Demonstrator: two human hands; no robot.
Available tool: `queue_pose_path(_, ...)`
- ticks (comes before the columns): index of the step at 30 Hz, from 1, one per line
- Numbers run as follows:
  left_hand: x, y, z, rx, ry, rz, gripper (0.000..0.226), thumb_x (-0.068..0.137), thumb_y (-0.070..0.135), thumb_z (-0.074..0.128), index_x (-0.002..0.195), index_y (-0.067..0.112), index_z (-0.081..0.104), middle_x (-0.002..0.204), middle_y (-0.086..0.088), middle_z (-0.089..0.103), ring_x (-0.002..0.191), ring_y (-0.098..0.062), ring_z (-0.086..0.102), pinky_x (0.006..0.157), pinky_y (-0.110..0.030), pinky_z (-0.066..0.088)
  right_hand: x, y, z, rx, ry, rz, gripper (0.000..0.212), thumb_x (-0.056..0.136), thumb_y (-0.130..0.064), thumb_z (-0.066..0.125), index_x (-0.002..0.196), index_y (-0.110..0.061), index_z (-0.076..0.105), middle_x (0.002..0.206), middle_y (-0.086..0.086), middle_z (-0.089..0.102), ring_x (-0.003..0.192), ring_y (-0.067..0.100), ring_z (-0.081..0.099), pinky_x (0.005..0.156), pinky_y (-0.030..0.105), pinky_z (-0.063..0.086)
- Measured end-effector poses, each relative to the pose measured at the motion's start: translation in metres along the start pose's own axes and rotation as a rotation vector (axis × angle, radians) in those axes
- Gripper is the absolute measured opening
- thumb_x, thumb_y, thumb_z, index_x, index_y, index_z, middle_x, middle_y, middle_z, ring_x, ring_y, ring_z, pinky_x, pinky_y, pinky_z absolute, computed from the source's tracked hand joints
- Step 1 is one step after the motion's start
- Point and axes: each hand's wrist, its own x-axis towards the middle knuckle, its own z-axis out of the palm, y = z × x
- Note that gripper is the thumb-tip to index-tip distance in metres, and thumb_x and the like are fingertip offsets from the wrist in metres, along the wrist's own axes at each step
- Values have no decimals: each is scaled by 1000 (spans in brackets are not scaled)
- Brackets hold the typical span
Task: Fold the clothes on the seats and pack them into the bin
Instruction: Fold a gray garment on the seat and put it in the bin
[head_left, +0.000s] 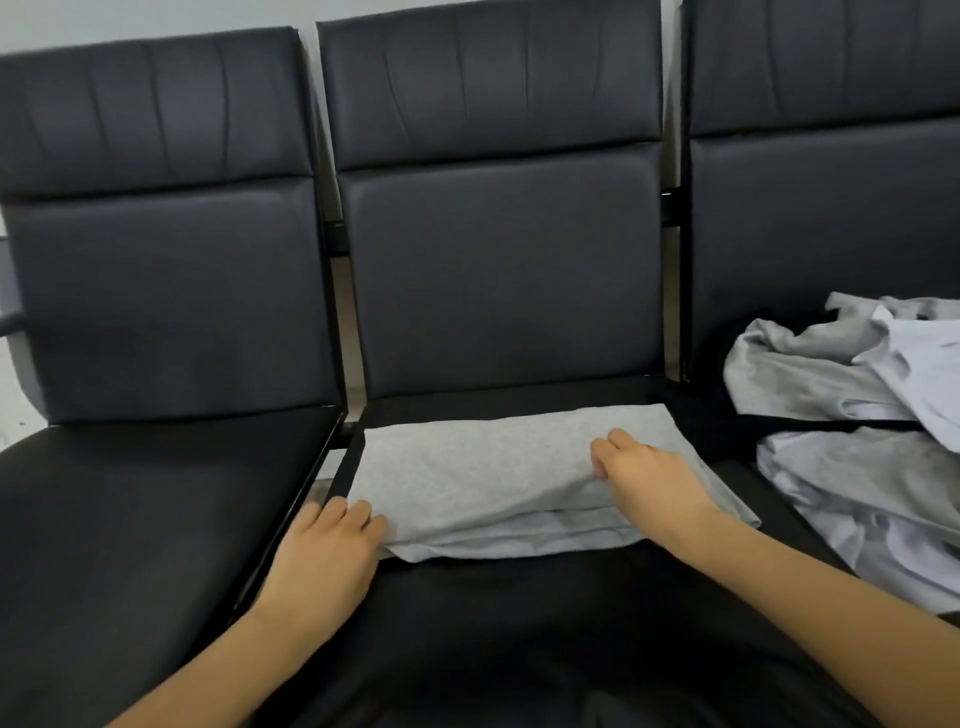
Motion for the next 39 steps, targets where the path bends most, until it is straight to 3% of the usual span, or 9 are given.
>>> queue_pose_path(5, -16, -8, 4, -97, -24, -1, 27, 71, 30, 38, 71, 25, 64, 65, 11, 57, 59, -16, 56, 64, -30, 23, -9, -13, 14, 91, -236, 24, 28, 90, 2, 49, 114, -9, 57, 121, 6, 41, 72, 16, 50, 70, 27, 47)
queue_pose_path(8, -22, -8, 9, -194, -49, -26, 24, 69, 43, 43, 78, 36, 63, 74, 18, 56, 67, -10, 56, 68, -27, 26, -24, -20, 22, 99, -271, -61, 43, 95, -13, 42, 137, -14, 42, 153, 11, 14, 127, 25, 43, 103, 34, 41)
queue_pose_path(10, -21, -9, 6, -270, -73, -85, 7, 64, 38, 49, 71, 39, 52, 69, 21, 52, 69, -5, 51, 66, -23, 27, -34, -24, 25, 106, -289, -97, 47, 95, -22, 44, 140, -19, 36, 159, 11, -4, 138, 27, 31, 113, 41, 29)
queue_pose_path(14, -20, -13, 7, -419, -99, -178, 34, 64, 14, 61, 70, 38, 38, 62, 28, 43, 76, 1, 39, 70, -17, 24, -35, -16, 39, -21, -210, -74, 49, 53, -33, 85, 94, -20, 63, 133, 22, 53, 106, 27, 65, 78, 50, 56)
queue_pose_path(20, -26, -30, 8, -432, -104, -265, 58, 60, -11, 67, 77, 36, 39, 63, 22, 53, 66, -4, 51, 68, -25, 22, -28, 12, 35, -54, -255, -87, 68, 87, -7, 49, 148, -23, 25, 160, 9, -3, 147, 22, 10, 116, 48, 13)
queue_pose_path(24, -28, -32, 9, -348, -95, -211, 79, 42, -18, 71, 92, 39, 51, 68, 23, 59, 69, -1, 51, 67, -19, 23, -26, 32, 44, 30, -82, -118, 56, 43, 2, 84, 93, -15, 68, 110, 17, 63, 90, 32, 68, 69, 37, 59)
queue_pose_path(31, -18, -36, 12, -329, -174, -260, 67, 37, -19, 67, 65, 40, 50, 71, 23, 58, 71, -9, 55, 66, -15, 19, -15, 45, 24, 550, -142, 168, 20, 93, 3, 44, 95, -1, 63, 108, 12, 57, 101, 21, 51, 81, 15, 30)
queue_pose_path(36, -16, -27, 7, -367, -122, -272, 14, 78, 26, 47, 68, 34, 51, 75, 18, 55, 74, -12, 58, 69, -29, 29, -28, 38, 12, 507, -422, 52, 29, 92, -18, 53, 65, -27, 57, 144, 2, 35, 136, 15, 31, 100, 22, 24)
queue_pose_path(39, -19, -15, 5, -195, -197, -156, 28, 64, 58, 43, 67, 34, 58, 69, 15, 53, 61, -9, 57, 57, -30, 38, -38, 26, 15, 221, -460, 1, 5, 90, -32, 48, 91, -31, 53, 155, 5, 16, 142, 22, 21, 116, 33, 15)
